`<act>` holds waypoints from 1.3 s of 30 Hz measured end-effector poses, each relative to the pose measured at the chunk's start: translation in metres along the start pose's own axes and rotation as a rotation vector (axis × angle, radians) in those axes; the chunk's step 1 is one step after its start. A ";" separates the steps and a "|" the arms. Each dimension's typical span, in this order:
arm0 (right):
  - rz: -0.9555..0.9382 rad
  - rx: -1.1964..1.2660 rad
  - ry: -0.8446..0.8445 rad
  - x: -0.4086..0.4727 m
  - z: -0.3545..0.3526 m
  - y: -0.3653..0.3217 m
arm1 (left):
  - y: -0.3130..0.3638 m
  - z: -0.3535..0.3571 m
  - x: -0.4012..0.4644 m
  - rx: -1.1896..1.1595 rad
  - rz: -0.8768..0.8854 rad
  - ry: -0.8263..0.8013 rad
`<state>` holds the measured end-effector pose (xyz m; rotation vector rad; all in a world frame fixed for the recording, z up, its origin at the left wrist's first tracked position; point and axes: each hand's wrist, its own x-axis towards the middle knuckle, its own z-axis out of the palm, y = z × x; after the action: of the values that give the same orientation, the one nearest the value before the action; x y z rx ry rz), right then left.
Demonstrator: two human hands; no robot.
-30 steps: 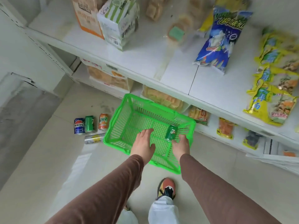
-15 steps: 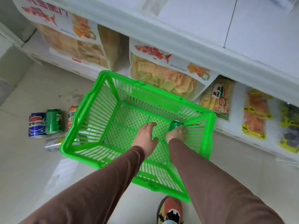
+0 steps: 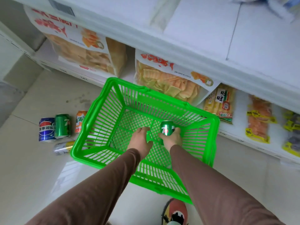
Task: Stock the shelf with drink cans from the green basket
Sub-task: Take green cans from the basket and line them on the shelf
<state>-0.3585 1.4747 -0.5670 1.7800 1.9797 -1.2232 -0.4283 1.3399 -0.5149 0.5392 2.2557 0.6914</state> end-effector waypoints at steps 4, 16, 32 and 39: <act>-0.121 0.119 -0.096 -0.081 -0.045 -0.035 | 0.038 -0.053 -0.053 -0.035 -0.041 -0.003; -0.446 0.450 -0.122 -0.392 -0.278 -0.245 | 0.245 -0.348 -0.265 -0.140 0.166 0.125; -0.827 0.749 -0.089 -0.518 -0.442 -0.423 | 0.412 -0.553 -0.327 -0.211 0.443 0.296; -0.855 0.638 0.135 -0.478 -0.438 -0.464 | 0.437 -0.566 -0.282 -0.185 0.419 0.320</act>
<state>-0.5000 1.4637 0.2179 1.2008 2.7799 -2.2319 -0.5761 1.3404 0.2394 0.8726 2.3550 1.2600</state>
